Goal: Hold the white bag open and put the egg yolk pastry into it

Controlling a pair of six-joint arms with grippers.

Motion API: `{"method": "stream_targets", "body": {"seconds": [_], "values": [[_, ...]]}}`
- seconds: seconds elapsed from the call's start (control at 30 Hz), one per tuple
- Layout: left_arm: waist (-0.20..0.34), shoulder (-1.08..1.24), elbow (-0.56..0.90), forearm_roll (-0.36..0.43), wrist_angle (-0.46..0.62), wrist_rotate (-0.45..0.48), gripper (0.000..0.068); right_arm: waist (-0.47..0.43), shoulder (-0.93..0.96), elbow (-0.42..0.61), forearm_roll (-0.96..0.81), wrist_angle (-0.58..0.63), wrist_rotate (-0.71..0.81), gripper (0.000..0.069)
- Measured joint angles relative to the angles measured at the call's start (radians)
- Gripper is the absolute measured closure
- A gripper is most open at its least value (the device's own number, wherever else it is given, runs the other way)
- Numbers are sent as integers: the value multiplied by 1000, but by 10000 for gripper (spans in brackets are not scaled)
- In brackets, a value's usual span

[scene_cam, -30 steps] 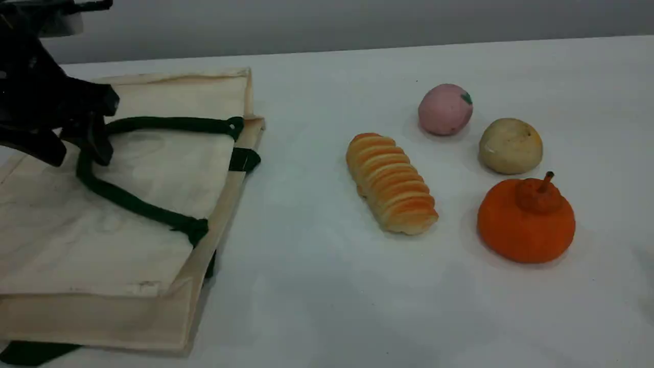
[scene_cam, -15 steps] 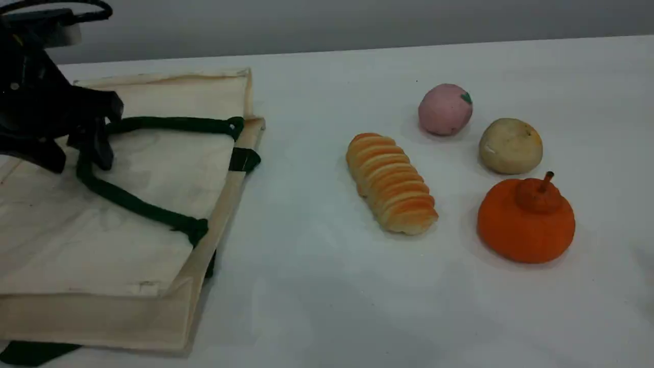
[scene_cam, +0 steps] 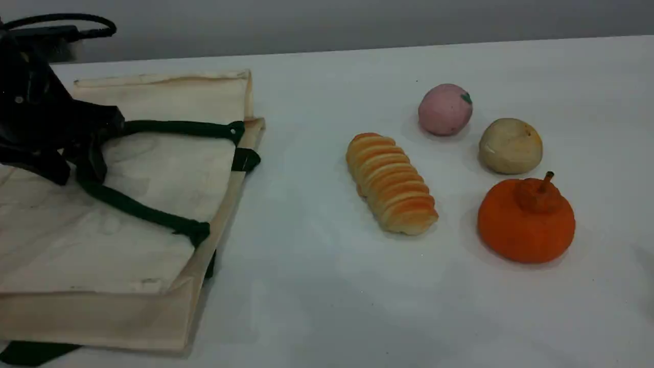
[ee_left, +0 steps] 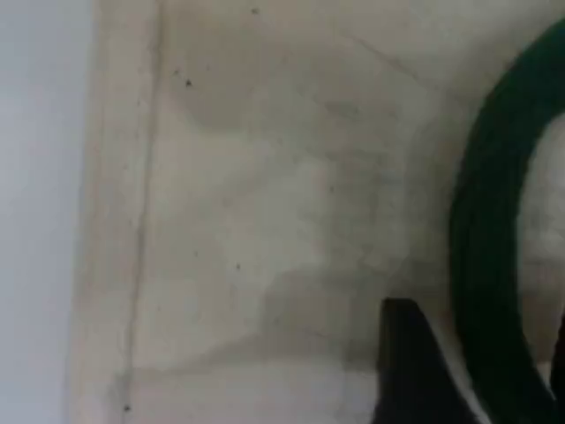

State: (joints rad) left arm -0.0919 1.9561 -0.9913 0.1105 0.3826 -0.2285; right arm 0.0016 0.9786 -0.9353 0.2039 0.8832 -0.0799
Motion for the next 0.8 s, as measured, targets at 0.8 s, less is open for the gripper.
{"method": "stream_targets", "body": {"seconds": [0.8], "values": [[0, -4, -360, -132, 544, 421, 584, 0, 0, 0, 14, -12, 0, 114]]}}
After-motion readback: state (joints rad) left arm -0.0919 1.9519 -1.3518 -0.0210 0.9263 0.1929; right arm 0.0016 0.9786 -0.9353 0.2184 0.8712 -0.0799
